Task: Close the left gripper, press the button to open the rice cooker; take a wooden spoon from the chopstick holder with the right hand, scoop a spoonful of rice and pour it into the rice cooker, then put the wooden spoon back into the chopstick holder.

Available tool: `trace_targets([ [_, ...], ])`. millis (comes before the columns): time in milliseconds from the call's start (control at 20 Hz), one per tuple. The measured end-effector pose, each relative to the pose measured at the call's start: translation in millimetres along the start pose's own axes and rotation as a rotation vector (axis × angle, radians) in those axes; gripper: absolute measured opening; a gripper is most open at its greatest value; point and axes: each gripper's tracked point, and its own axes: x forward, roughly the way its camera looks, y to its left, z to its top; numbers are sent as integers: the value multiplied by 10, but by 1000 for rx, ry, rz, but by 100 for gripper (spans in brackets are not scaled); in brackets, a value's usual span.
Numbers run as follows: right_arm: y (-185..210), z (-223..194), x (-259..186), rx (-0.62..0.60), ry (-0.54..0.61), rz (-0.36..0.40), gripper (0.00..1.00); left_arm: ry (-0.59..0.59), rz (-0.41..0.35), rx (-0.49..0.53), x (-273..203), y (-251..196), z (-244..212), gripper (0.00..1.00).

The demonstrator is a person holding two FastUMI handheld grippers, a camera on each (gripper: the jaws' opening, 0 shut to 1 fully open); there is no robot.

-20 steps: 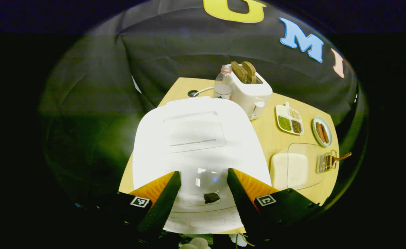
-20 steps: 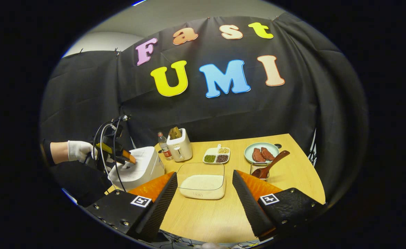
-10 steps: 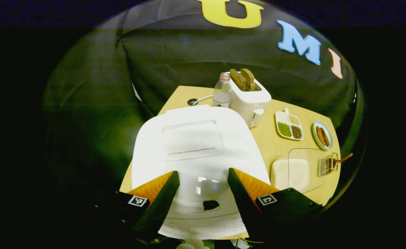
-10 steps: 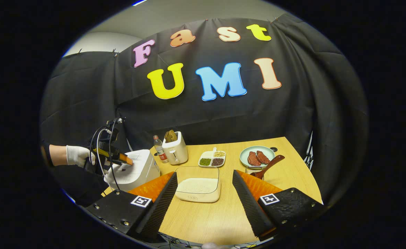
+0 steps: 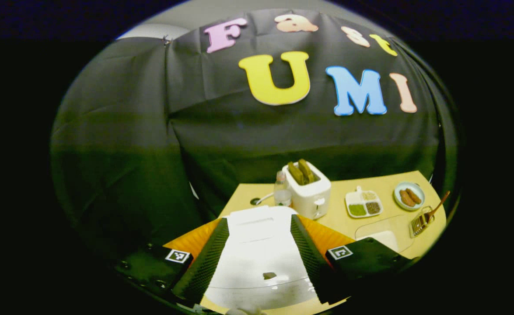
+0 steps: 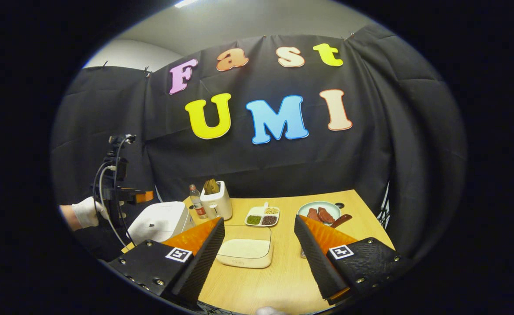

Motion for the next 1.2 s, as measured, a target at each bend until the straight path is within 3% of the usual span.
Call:
trace_targets([
  [50,-25,53,-6,-8,-20,-8,98,-40,-6,-23,-167,-66,149,94],
  [100,-47,119,-17,-12,-42,-19,98,-78,-16,-53,-356,-134,259,100],
  [200,-87,252,-52,-22,-81,-41,98,-170,-40,-103,-733,-238,556,94],
  [250,-89,315,-76,-27,-96,-45,98,-223,-45,-107,-941,-251,706,100],
  [450,-173,560,-201,-33,-174,-97,98,-385,-110,-110,-1761,-449,1077,100],
  [800,-261,790,-397,-42,-246,-148,98,-455,-174,-149,-2502,-745,1033,100],
  [1200,-203,844,-536,-67,-258,-128,98,-463,-156,-143,-2722,-769,947,99],
])
